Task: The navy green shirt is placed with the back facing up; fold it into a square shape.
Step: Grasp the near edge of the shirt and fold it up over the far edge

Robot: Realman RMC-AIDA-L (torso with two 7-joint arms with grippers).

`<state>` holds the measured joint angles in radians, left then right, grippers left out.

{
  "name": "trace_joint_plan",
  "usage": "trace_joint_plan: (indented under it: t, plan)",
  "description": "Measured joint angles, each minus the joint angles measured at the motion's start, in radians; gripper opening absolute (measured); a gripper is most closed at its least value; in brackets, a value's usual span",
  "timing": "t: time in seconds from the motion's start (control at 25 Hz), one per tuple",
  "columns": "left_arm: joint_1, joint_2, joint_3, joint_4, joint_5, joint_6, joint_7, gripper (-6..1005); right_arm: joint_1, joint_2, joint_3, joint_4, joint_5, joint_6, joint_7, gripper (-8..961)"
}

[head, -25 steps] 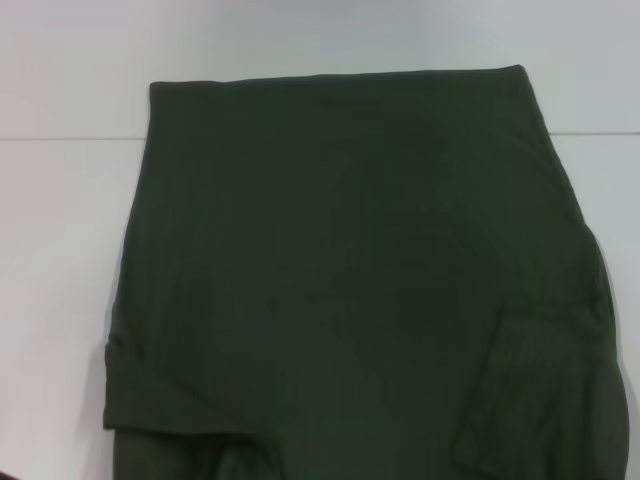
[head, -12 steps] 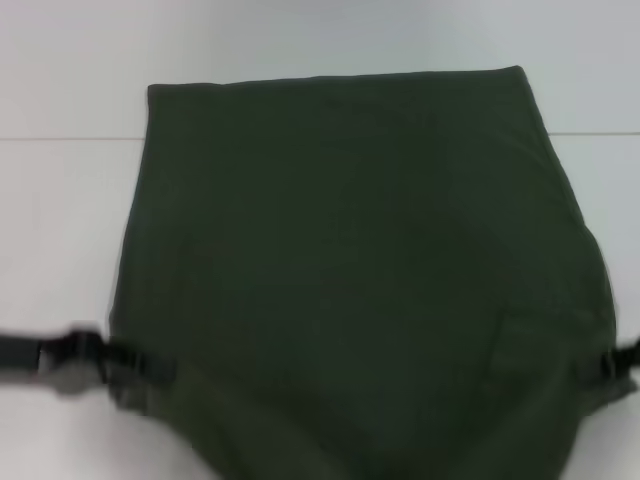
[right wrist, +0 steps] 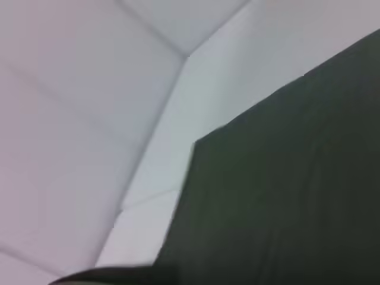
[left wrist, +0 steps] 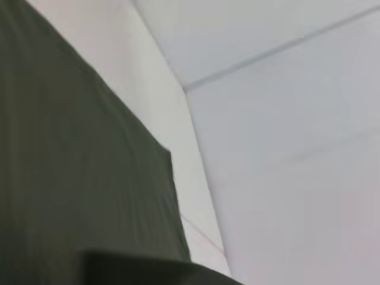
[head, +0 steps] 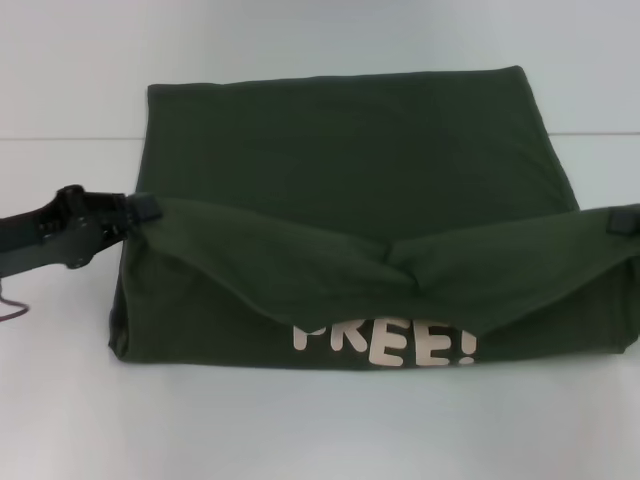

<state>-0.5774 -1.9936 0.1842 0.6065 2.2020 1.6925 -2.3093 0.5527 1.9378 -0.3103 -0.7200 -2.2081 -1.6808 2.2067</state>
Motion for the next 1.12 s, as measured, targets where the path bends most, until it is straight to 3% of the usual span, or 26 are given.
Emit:
trace_joint_plan:
  t: [0.24,0.4,0.6,0.84,1.12]
  plan:
    - [-0.021,-0.033,0.003,-0.086,-0.026,-0.183,0.123,115,0.012,0.045,-0.013,0.099,0.007,0.237,-0.093,69]
    - [-0.035,-0.053,0.003,-0.097,-0.041,-0.283,0.172,118,0.026,0.092,-0.014,0.118,0.027,0.407,-0.163,70]
    - [-0.064,-0.053,0.028,-0.111,-0.044,-0.352,0.188,123,0.035,0.109,-0.014,0.129,0.087,0.461,-0.213,70]
    - [-0.086,-0.053,0.050,-0.118,-0.052,-0.418,0.192,128,0.039,0.113,-0.013,0.180,0.183,0.521,-0.290,69]
    - [-0.088,-0.056,0.049,-0.144,-0.090,-0.477,0.223,134,0.061,0.122,-0.030,0.253,0.188,0.660,-0.350,69]
